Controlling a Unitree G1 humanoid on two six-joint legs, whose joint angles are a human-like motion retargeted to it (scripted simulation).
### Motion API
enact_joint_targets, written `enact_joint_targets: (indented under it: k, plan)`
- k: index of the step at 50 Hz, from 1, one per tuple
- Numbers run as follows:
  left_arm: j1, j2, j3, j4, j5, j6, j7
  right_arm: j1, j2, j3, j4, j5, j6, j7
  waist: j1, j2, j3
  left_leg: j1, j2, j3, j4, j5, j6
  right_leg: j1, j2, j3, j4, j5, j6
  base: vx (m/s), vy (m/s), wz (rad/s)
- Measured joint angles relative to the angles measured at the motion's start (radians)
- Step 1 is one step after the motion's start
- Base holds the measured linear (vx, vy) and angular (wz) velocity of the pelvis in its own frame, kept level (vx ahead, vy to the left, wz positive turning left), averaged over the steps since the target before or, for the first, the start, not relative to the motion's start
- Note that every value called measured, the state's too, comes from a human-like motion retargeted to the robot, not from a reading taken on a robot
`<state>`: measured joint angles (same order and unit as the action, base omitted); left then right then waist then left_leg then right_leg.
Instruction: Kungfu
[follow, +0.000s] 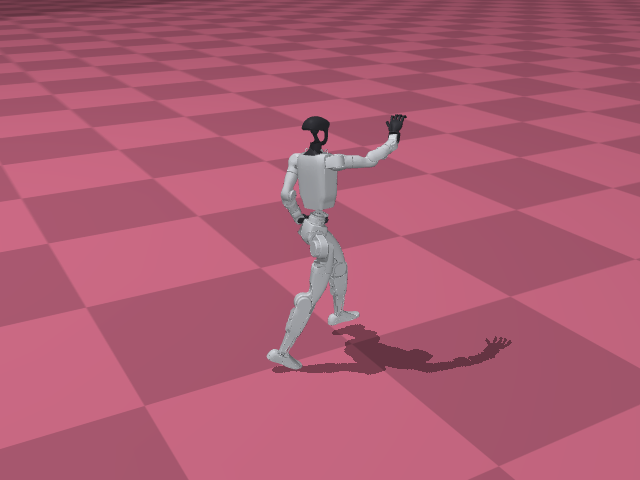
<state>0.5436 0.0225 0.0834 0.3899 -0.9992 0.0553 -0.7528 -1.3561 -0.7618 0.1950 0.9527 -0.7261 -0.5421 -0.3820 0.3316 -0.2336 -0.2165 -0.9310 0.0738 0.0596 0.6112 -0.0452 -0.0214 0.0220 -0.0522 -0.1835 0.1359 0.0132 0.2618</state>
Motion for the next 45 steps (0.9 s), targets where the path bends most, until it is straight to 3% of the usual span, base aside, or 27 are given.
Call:
enact_joint_targets:
  k: [2, 3, 5, 7, 11, 15, 21, 28, 31, 35, 36, 40, 43, 45]
  plan:
    - [0.041, -0.05, 0.003, 0.03, 0.024, -0.029, 0.021, -0.148, -0.004, 0.039, 0.216, -0.235, 0.159, -0.032, 0.014, 0.0, 0.037, -0.032, -0.008, -0.005, 0.031, 0.015, 0.01, 0.009, 0.002, -0.002, 0.006, -0.136, 0.0, -0.41, -0.28, 0.48]
    - [0.052, -0.056, -0.003, 0.038, 0.036, -0.037, 0.023, -0.195, 0.016, 0.013, 0.305, -0.32, 0.304, -0.065, 0.024, 0.009, 0.053, -0.05, -0.003, -0.014, 0.047, 0.024, 0.008, 0.011, 0.009, -0.014, 0.006, -0.19, 0.0, -0.36, -0.31, 0.4]
    - [0.063, -0.046, -0.012, 0.041, 0.061, -0.028, 0.012, -0.251, 0.035, -0.023, 0.417, -0.346, 0.425, -0.057, 0.044, 0.022, 0.066, -0.096, 0.018, -0.042, 0.072, 0.049, -0.001, 0.005, 0.041, -0.04, 0.005, -0.263, 0.0, -0.37, -0.41, 0.37]
    - [0.056, -0.022, -0.008, 0.043, 0.076, -0.005, -0.021, -0.27, 0.014, 0.003, 0.443, -0.254, 0.29, 0.003, 0.04, 0.025, 0.078, -0.115, 0.018, -0.071, 0.07, 0.076, -0.01, -0.004, 0.077, -0.048, 0.018, -0.294, 0.0, -0.26, -0.34, 0.58]
    - [0.059, -0.023, -0.018, 0.05, 0.063, 0.008, -0.035, -0.254, 0.043, -0.013, 0.412, -0.245, 0.15, -0.178, 0.001, 0.042, 0.099, -0.065, -0.009, -0.062, -0.008, 0.119, -0.016, 0.0, 0.054, -0.048, 0.032, -0.295, 0.0, -0.16, 0.06, 0.32]
    - [0.07, 0.013, -0.033, 0.037, 0.089, 0.022, -0.061, -0.231, 0.064, 0.007, 0.427, -0.297, 0.152, -0.167, -0.029, 0.033, 0.1, -0.012, -0.032, -0.027, -0.082, 0.149, -0.011, 0.007, 0.016, -0.03, 0.026, -0.275, 0.0, -0.01, 0.06, 0.02]
    - [0.031, 0.083, -0.002, 0.007, 0.084, 0.078, -0.057, -0.193, 0.068, -0.011, 0.393, -0.201, 0.145, -0.193, -0.054, 0.034, 0.092, -0.002, -0.013, 0.039, -0.102, 0.144, -0.007, 0.003, 0.01, -0.025, -0.001, -0.194, 0.0, 0.09, 0.04, -0.06]
    - [-0.127, 0.252, 0.096, 0.083, 0.203, 0.152, -0.046, -0.106, 0.093, -0.056, 0.301, -0.006, 0.109, -0.207, -0.053, 0.064, 0.058, -0.001, 0.025, -0.02, -0.086, 0.067, -0.041, -0.025, 0.061, -0.047, 0.002, 0.027, 0.0, 0.29, 0.0, -0.31]
    - [-0.28, 0.34, 0.126, 0.185, 0.345, 0.08, 0.004, -0.033, 0.139, -0.097, 0.242, 0.133, 0.029, -0.15, -0.041, 0.07, 0.044, 0.044, 0.05, -0.016, -0.112, 0.037, -0.061, -0.049, 0.057, -0.082, 0.044, 0.184, 0.0, 0.4, 0.1, -0.51]
    - [-0.545, 0.411, 0.123, 0.387, 0.639, -0.148, 0.114, 0.048, 0.221, -0.117, 0.122, 0.465, -0.123, 0.079, -0.053, 0.1, 0.041, 0.156, 0.056, -0.002, -0.203, 0.023, -0.047, -0.098, 0.028, -0.111, 0.178, 0.367, 0.0, 0.34, 0.31, -0.32]
    - [-0.613, 0.415, 0.102, 0.425, 0.676, -0.199, 0.157, 0.062, 0.245, -0.109, 0.074, 0.561, -0.15, 0.146, -0.069, 0.117, 0.038, 0.181, 0.045, -0.006, -0.222, 0.019, -0.033, -0.115, 0.023, -0.113, 0.218, 0.372, 0.0, 0.39, 0.46, 0.2]
    - [-0.916, 0.382, 0.021, 0.573, 0.698, -0.372, 0.322, 0.133, 0.339, -0.092, -0.174, 0.827, -0.211, 0.303, -0.156, 0.164, 0.009, 0.268, -0.015, -0.035, -0.275, 0.001, 0.023, -0.221, 0.047, -0.066, 0.355, 0.174, 0.0, 0.43, 0.34, 0.57]
    - [-1.135, 0.306, 0.03, 0.661, 0.747, -0.49, 0.427, 0.174, 0.397, -0.057, -0.362, 0.877, -0.244, 0.263, -0.23, 0.172, -0.012, 0.352, -0.075, -0.046, -0.324, -0.009, 0.05, -0.304, 0.072, 0.013, 0.378, 0.02, 0.0, 0.49, 0.28, 0.69]
    - [-1.253, 0.254, 0.041, 0.687, 0.781, -0.555, 0.459, 0.185, 0.441, -0.012, -0.457, 0.922, -0.256, 0.241, -0.28, 0.177, -0.019, 0.426, -0.131, -0.049, -0.369, -0.011, 0.078, -0.339, 0.042, 0.043, 0.353, -0.049, 0.0, 0.47, 0.37, 0.74]
